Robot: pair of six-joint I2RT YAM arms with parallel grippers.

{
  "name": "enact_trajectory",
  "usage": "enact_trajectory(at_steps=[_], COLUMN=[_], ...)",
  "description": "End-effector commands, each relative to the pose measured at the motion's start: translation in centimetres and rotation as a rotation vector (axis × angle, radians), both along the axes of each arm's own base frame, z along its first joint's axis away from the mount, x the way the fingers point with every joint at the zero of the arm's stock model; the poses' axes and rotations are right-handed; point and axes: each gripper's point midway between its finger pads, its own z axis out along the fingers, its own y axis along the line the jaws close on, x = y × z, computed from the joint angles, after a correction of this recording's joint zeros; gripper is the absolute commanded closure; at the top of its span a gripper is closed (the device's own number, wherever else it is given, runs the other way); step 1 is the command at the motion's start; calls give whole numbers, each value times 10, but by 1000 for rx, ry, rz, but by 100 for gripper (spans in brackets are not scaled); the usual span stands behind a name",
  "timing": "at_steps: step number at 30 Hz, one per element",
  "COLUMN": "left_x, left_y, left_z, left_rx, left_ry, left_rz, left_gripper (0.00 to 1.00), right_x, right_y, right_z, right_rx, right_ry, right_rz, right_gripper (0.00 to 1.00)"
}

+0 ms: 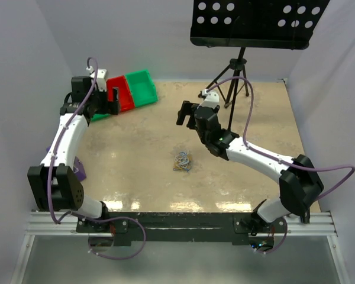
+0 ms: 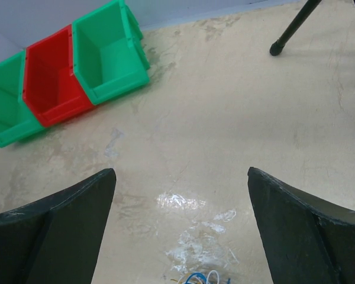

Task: Untangle the cables

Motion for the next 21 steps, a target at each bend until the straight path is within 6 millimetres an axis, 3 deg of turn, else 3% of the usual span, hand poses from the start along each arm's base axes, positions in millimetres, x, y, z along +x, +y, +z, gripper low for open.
enact_trajectory(at_steps=[1,9,21], left_x=[28,73,153], left_y=[19,28,34], left_z=[5,18,-26], left_rx=[10,-22,-52], left_ry=[-19,-95,-40], left_rz=[118,214,301], left_gripper=[0,0,1], right_x=[-2,-15,-32], right_y=[5,8,34], right_z=[23,3,6], right_rx=[30,27,-4], right_ry=[-52,-21,-28], right_rz=[32,79,124], right_gripper=[2,5,9])
